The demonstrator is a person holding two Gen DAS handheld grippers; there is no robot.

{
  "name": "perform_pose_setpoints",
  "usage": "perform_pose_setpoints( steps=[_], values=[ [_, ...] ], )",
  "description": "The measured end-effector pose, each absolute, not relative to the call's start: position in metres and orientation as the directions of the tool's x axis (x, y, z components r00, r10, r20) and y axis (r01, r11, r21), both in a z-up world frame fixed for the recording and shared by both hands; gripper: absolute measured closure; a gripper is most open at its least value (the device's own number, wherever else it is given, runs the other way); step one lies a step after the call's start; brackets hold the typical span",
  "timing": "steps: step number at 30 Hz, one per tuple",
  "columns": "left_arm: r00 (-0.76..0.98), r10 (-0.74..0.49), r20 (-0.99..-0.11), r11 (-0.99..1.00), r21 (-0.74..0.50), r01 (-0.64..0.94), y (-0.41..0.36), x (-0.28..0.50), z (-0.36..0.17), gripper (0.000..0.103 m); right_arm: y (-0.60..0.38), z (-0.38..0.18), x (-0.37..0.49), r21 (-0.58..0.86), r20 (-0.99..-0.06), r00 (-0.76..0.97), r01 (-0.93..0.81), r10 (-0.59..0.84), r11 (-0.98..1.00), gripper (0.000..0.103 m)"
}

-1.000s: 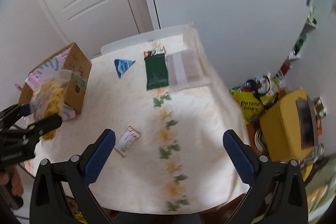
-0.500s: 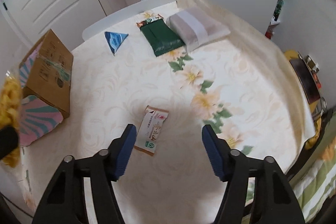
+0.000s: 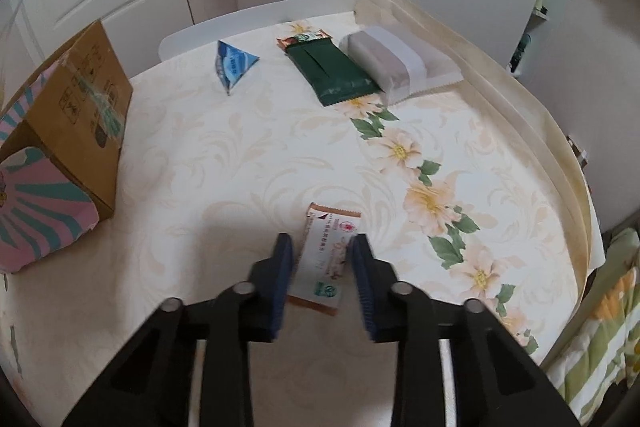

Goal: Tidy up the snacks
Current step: 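Carry the waffle and beige packet over the box and release them inside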

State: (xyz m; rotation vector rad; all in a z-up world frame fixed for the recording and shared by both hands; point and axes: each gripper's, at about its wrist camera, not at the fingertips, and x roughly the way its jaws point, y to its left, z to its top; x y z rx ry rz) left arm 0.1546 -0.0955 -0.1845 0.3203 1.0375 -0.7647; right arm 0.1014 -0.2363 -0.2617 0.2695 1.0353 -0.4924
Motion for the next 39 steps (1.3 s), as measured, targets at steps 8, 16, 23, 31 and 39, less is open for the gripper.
perform_pose_setpoints(
  steps=[8,16,23,31,39],
  values=[
    [0.296,-0.423,-0.856,0.717,-0.117,0.687,-0.093,0.156,-0.176,0.026,-0.241,-0.256,0.1,0.028,-0.868,0.439,0.51,-0.232,0.86,0.08],
    [0.376,-0.432,-0.82,0.778,-0.128,0.615,-0.081,0.159,-0.135,0.026,-0.252,-0.194,0.108,0.05,-0.836,0.508,0.448,-0.208,0.892,0.08],
    [0.488,-0.38,-0.786,0.874,-0.133,0.466,-0.05,0.179,-0.101,0.026,-0.251,-0.125,0.136,0.08,-0.79,0.602,0.287,-0.115,0.955,0.08],
    [0.558,-0.281,-0.781,0.953,-0.161,0.255,0.005,0.212,-0.09,0.026,-0.211,-0.079,0.192,0.118,-0.739,0.668,0.007,0.084,0.993,0.08],
    [0.5,-0.187,-0.846,0.982,-0.147,0.12,0.049,0.257,-0.125,0.026,-0.149,-0.086,0.245,0.166,-0.757,0.6,-0.207,0.259,0.964,0.08]
  ],
)
